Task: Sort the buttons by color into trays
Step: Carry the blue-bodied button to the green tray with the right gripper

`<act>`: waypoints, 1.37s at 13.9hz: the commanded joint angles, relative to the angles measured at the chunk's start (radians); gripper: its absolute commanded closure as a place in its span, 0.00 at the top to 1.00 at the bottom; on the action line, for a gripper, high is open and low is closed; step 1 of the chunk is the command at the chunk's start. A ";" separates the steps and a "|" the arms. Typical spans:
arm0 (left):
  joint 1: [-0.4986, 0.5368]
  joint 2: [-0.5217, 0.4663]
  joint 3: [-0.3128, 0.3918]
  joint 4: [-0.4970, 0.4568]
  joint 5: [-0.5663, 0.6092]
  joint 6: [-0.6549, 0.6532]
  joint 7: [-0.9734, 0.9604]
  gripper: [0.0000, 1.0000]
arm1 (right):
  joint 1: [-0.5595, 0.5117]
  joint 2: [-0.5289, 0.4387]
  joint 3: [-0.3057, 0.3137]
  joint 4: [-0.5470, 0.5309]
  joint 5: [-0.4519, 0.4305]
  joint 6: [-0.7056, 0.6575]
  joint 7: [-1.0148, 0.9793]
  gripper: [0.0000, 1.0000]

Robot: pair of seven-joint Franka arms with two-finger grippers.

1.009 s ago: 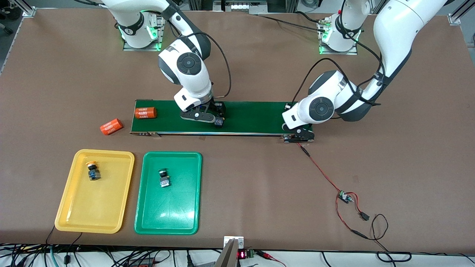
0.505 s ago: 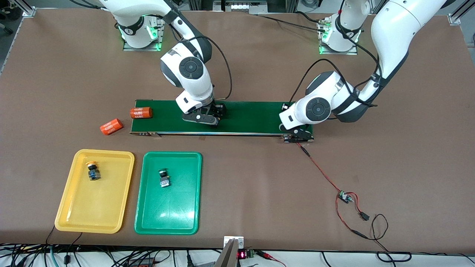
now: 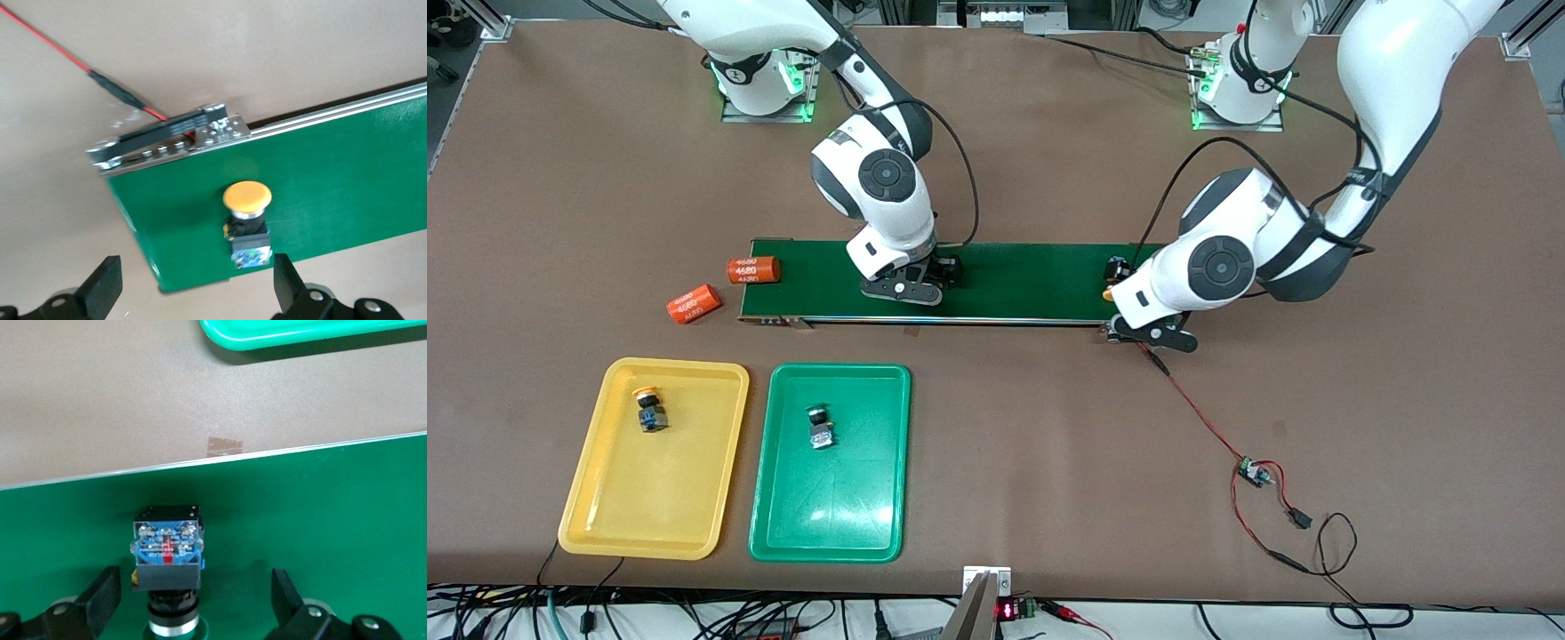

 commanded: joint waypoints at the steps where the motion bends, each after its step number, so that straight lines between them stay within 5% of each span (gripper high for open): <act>1: 0.019 -0.059 0.000 0.059 0.030 -0.074 -0.018 1.00 | 0.010 0.016 -0.007 0.021 -0.038 -0.015 0.022 0.96; 5: 0.023 -0.052 0.008 0.269 0.030 -0.264 -0.016 1.00 | 0.008 0.020 -0.013 0.021 -0.042 -0.014 0.019 0.64; 8: 0.065 -0.053 0.028 0.315 0.024 -0.286 -0.002 1.00 | 0.005 0.020 -0.022 0.023 -0.042 -0.014 0.012 0.30; 10: 0.063 -0.099 0.095 0.315 0.008 -0.283 -0.002 1.00 | 0.000 0.013 -0.042 0.027 -0.029 -0.017 -0.003 0.20; 13: -0.006 -0.186 0.279 0.314 -0.036 -0.280 0.010 1.00 | -0.007 0.006 -0.059 0.105 -0.023 -0.124 -0.021 0.15; 17: -0.123 -0.258 0.615 0.294 -0.312 -0.206 0.204 1.00 | -0.021 0.006 -0.117 0.276 0.078 -0.302 -0.191 0.15; 19: -0.210 -0.297 0.748 0.275 -0.339 -0.194 0.278 1.00 | -0.039 0.016 -0.146 0.358 0.104 -0.354 -0.294 0.15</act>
